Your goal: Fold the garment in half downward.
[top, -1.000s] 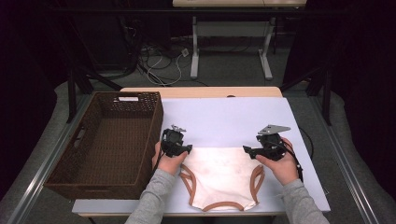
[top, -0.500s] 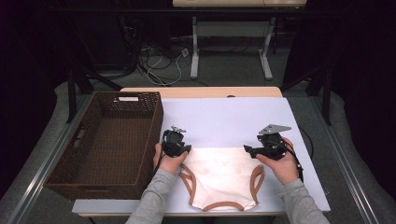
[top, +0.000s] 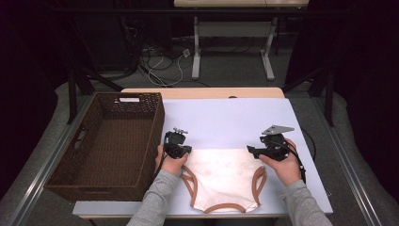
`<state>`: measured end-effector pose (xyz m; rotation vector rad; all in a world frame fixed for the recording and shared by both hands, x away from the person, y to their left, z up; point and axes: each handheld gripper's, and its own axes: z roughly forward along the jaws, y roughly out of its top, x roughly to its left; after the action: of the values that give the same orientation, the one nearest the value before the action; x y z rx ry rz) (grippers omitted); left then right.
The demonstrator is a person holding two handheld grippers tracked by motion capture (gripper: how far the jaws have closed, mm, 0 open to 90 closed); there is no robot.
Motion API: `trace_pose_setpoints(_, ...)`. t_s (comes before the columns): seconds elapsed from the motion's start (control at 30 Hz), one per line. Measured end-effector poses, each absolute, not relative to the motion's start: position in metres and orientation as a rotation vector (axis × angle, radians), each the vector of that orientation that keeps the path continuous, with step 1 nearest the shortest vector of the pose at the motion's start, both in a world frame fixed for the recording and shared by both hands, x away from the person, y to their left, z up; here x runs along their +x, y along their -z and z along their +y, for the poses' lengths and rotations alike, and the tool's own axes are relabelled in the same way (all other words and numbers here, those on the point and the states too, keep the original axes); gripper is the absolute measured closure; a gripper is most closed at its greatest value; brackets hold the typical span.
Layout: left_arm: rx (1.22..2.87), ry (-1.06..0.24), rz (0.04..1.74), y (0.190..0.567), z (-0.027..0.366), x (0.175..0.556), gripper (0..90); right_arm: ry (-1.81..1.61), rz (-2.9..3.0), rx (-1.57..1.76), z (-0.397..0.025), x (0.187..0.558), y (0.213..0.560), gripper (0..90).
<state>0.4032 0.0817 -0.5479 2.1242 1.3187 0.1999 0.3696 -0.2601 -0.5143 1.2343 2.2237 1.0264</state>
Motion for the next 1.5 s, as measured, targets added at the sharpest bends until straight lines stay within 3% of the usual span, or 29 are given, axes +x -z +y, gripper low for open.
trace_pose_setpoints(0.23,2.120,-0.235,1.305,0.546,0.081,0.401,88.2,-0.978,2.222,1.308,-0.268,0.378,0.524,43.3)
trace_pose_setpoints(0.37,2.117,-0.250,1.291,0.543,0.082,0.399,88.2,-0.937,2.221,1.341,-0.271,0.382,0.530,44.1)
trace_pose_setpoints(0.73,2.102,-0.257,1.283,0.538,0.082,0.397,88.3,-0.855,2.281,1.372,-0.272,0.391,0.548,57.0)
trace_pose_setpoints(1.1,2.100,-0.253,1.276,0.536,0.083,0.397,88.3,-0.916,2.316,1.359,-0.270,0.390,0.550,84.8)
trace_pose_setpoints(1.5,2.091,-0.266,1.254,0.528,0.083,0.392,88.3,-0.977,2.268,1.310,-0.269,0.379,0.533,87.9)
